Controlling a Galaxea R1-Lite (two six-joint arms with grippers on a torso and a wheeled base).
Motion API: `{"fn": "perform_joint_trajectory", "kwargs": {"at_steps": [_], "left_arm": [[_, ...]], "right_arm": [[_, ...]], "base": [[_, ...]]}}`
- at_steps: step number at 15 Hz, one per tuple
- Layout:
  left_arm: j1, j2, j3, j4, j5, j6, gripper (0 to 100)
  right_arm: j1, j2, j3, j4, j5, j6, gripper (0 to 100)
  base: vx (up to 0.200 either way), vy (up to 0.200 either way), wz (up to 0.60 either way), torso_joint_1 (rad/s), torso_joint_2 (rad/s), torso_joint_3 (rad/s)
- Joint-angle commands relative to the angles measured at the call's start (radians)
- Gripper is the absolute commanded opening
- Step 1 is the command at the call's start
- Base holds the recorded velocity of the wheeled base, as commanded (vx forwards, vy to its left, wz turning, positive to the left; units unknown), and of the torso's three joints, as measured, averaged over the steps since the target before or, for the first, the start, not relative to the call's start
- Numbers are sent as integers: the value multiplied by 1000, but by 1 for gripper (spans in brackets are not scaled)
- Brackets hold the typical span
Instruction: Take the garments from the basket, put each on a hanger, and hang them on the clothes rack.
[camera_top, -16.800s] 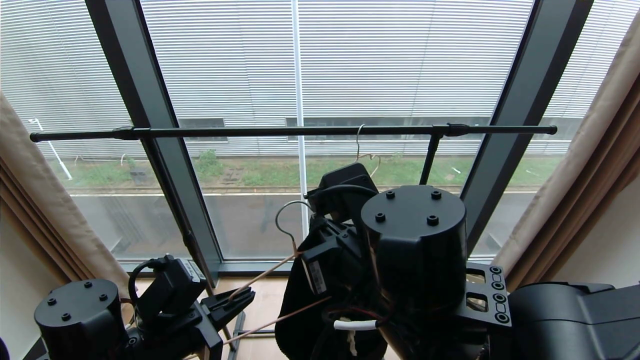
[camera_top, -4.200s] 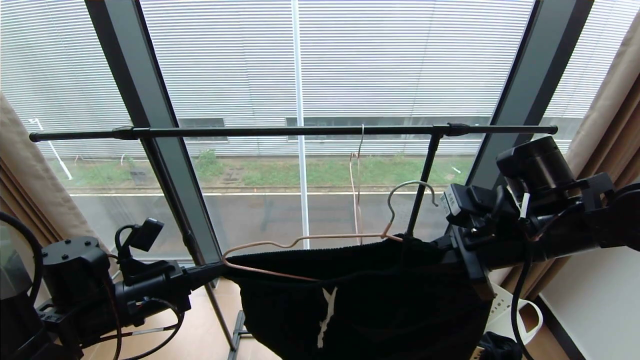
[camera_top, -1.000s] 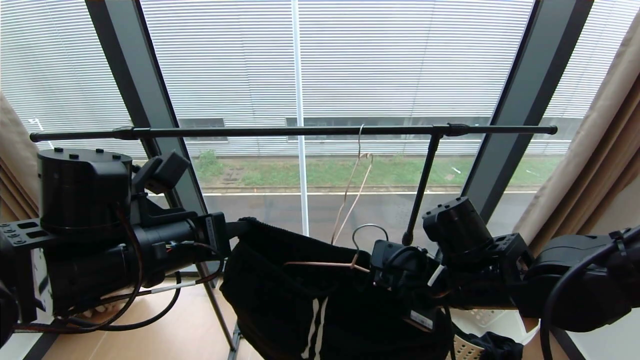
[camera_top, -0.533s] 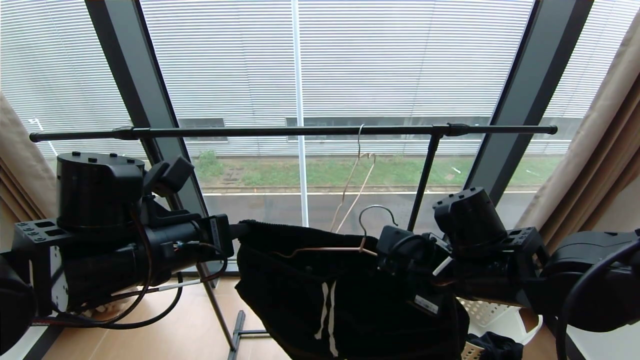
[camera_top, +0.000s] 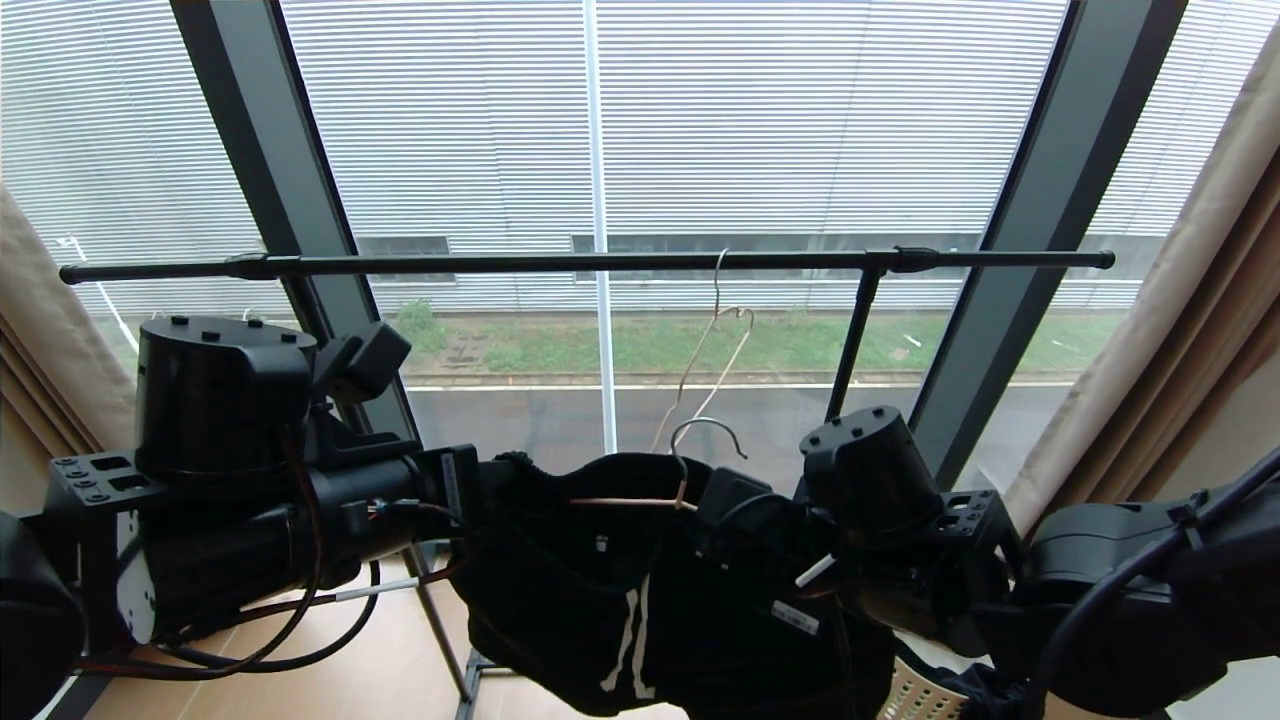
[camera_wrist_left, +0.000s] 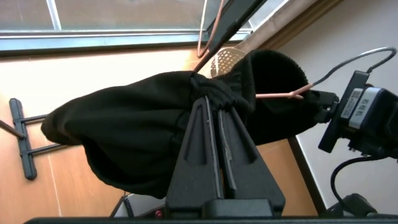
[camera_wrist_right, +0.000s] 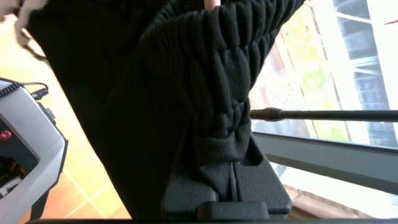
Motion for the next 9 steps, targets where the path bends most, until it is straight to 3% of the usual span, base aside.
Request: {"fn": "perform_joint_trajectory", "kwargs": {"at_steps": [1,5,9], "left_arm": [[-5,-3,-4,-1,12,-2,0],[-18,16,-18,-1,78,-9,0],[-15,83,-47,-4,205,-14,0]], "right_arm": [[25,21,2,0,0,6,0],[50,21,-1,-5,0,59,0],[91,-18,16,-5,7,61,0]], "base": [[0,0,0,0,0,0],[0,0,0,0,0,0],[0,0,0,0,0,0]]}}
